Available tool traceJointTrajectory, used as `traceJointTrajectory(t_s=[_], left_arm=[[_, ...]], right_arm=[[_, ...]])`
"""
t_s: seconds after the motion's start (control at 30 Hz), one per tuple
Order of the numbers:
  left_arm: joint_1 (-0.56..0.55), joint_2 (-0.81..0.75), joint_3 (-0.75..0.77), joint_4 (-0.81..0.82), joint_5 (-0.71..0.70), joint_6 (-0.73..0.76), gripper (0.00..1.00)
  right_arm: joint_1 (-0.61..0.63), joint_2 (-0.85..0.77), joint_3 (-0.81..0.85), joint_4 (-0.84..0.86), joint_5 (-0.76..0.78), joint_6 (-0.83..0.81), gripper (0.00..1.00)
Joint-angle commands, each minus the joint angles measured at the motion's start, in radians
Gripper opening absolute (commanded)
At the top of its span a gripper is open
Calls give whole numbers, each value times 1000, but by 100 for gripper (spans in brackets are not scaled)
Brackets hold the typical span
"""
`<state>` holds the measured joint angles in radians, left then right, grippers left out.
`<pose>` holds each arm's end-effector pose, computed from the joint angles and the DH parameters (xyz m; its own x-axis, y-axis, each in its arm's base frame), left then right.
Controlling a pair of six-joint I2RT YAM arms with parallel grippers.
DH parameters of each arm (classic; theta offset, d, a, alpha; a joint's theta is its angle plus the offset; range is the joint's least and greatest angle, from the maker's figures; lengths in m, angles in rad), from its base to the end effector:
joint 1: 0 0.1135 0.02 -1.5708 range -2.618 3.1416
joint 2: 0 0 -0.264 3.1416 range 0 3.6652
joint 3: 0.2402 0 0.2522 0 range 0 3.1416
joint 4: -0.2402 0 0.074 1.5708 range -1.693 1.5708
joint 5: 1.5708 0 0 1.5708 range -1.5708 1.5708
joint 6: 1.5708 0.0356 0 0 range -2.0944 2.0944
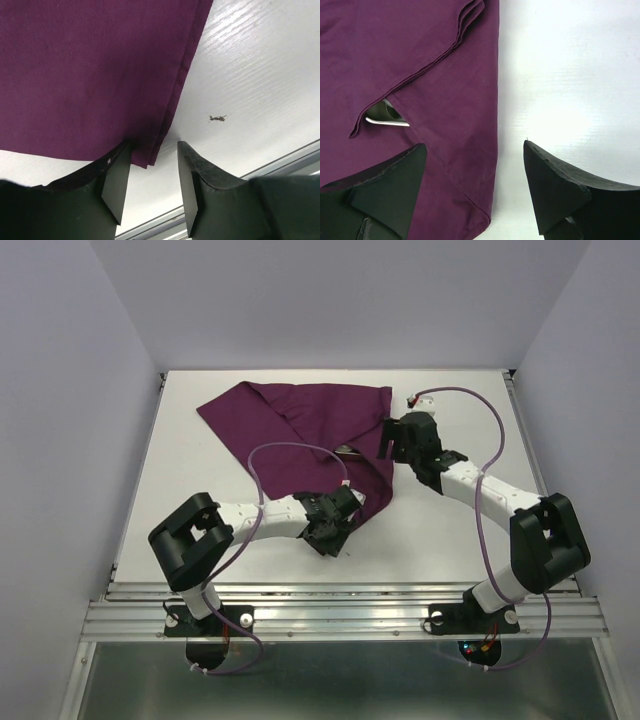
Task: Prepare the surgical pack
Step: Pack the surgical kit at the center of the board.
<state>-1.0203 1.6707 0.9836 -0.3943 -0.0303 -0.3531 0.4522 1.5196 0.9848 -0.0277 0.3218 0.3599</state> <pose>0.1711 -0.2767 0.1705 -0.7252 0.5208 -0.4503 0.6327 0.7621 -0.1375 0.3098 0.1380 0.2465 -0.5102 0.1236 -0.8511 0.0062 0.9901 0.1401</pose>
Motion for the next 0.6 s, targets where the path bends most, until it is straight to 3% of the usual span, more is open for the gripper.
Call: traceJointTrajectory(t_s=[0.0, 0.23, 0.27, 0.33, 0.57], left_arm=[[-6, 27, 17, 5, -72, 22, 50], [-6, 60, 12, 12, -118, 42, 23], [-6, 64, 12, 12, -128, 48, 12], [-6, 72, 16, 8, -138, 49, 0], [-6, -15, -22, 23, -122, 34, 0]], right_arm=[[-21, 1, -5, 0, -6, 17, 83], [-41, -21, -8, -8, -7, 24, 83], [-50, -24, -14, -8, -9, 24, 83], [-59, -21, -17, -12, -23, 28, 83], [-119, 39, 11, -31, -180, 60, 83]])
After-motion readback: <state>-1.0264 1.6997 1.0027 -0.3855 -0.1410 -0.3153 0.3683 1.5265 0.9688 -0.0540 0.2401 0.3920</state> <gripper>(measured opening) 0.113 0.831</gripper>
